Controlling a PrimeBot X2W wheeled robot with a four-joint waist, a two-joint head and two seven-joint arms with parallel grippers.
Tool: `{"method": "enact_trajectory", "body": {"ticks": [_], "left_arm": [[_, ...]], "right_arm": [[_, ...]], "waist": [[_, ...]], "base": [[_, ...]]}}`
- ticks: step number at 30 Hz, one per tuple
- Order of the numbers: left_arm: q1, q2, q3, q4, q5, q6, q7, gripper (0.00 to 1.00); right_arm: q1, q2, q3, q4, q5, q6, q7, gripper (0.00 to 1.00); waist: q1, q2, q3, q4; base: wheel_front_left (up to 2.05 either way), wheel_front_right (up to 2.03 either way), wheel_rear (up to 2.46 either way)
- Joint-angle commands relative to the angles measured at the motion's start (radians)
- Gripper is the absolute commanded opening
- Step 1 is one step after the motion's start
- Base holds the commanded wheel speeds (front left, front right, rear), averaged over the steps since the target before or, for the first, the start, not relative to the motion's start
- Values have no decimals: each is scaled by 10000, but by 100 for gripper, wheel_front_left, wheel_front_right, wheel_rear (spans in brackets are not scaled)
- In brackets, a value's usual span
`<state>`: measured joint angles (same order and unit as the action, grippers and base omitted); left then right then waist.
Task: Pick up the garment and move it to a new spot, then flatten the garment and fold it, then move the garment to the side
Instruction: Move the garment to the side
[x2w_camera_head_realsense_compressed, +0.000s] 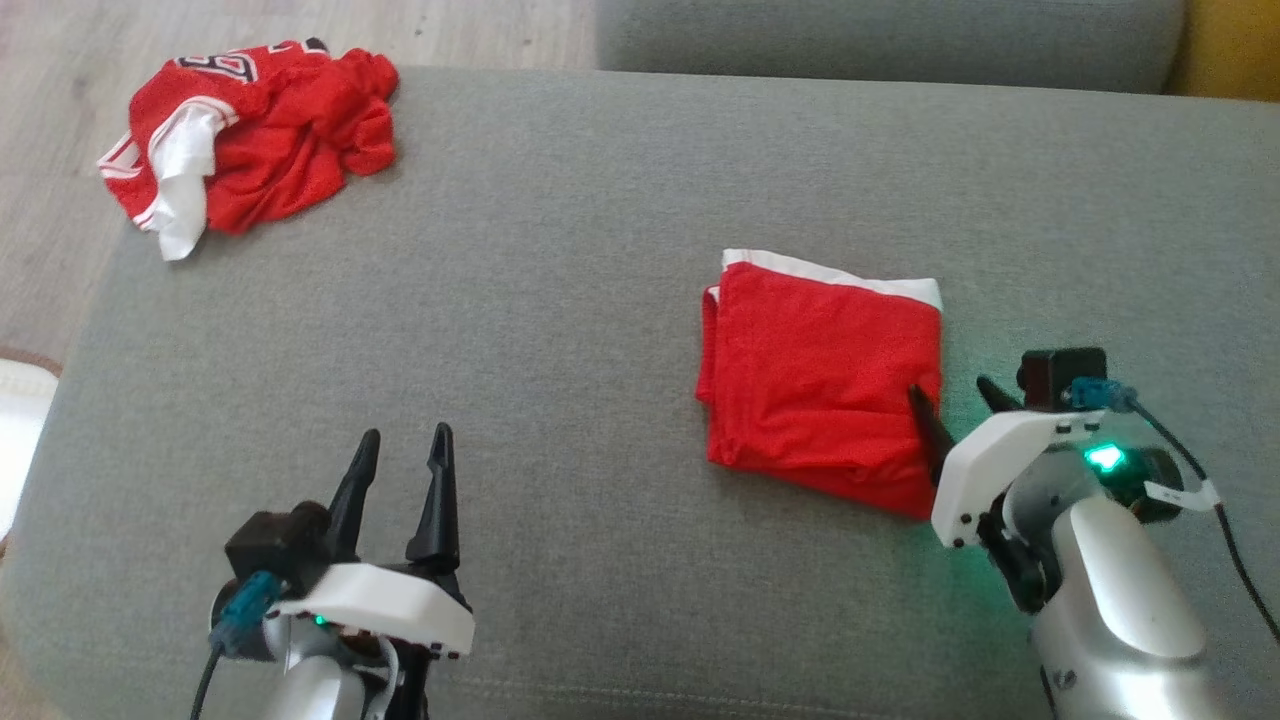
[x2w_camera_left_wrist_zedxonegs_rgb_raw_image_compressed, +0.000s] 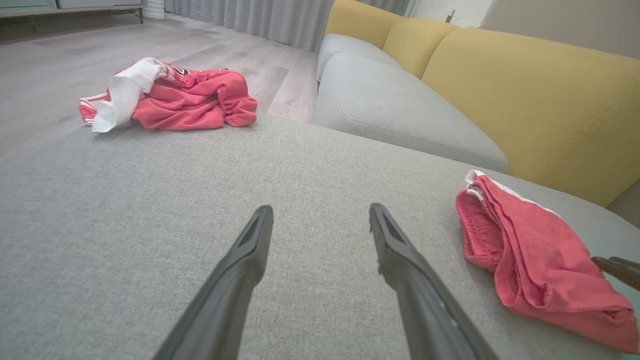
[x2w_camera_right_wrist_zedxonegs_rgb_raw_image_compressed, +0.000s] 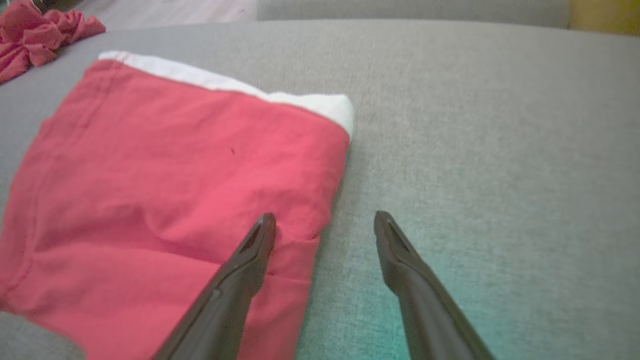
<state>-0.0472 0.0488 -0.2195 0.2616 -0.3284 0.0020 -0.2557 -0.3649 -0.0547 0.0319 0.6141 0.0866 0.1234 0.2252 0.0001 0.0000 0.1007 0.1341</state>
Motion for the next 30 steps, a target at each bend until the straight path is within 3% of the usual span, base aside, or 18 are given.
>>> {"method": "enact_trajectory", "body": {"ticks": [1, 9, 10, 11, 13, 14, 15, 21, 30], "left_arm": [[-420, 15, 227, -318, -81, 54, -61, 100], [-387, 14, 208, -301, -63, 46, -61, 100], [-393, 14, 212, -302, -57, 43, -61, 100], [-401, 14, 217, -304, -51, 41, -61, 100], [-419, 14, 228, -317, -20, 37, -61, 100], [-428, 14, 230, -328, 3, 31, -61, 100], [-438, 14, 232, -344, 24, 24, -61, 100], [-521, 14, 258, -453, 136, -23, -61, 100], [-767, 14, 296, -720, 388, -112, -61, 100]], "right_arm": [[-476, 33, 248, -127, 85, 73, 84, 100], [-836, 33, 526, 800, 605, 73, 236, 98], [-909, 34, 570, 886, 658, 73, 229, 71], [-986, 34, 614, 978, 728, 73, 227, 52], [-1171, -1, 693, 1191, 860, 73, 208, 27], [-1268, -27, 743, 1292, 904, 73, 183, 7], [-1366, -62, 796, 1388, 941, 73, 157, 0], [-1904, -328, 888, 1660, 949, 73, -289, 0], [-2757, -1202, 806, 1742, 580, 73, -926, 0]], "waist": [[-1, 0, 34, 118], [-1, 0, 60, 359], [-1, 0, 75, 368], [-1, 0, 94, 371], [-1, 0, 160, 357], [-1, 0, 197, 336], [-1, 0, 252, 305], [-1, 0, 618, -44], [-1, 0, 1372, -1705]], "base": [[0, 0, 0], [0, 0, 0], [0, 0, 0], [0, 0, 0], [0, 0, 0], [0, 0, 0], [0, 0, 0], [0, 0, 0], [0, 0, 0]]}}
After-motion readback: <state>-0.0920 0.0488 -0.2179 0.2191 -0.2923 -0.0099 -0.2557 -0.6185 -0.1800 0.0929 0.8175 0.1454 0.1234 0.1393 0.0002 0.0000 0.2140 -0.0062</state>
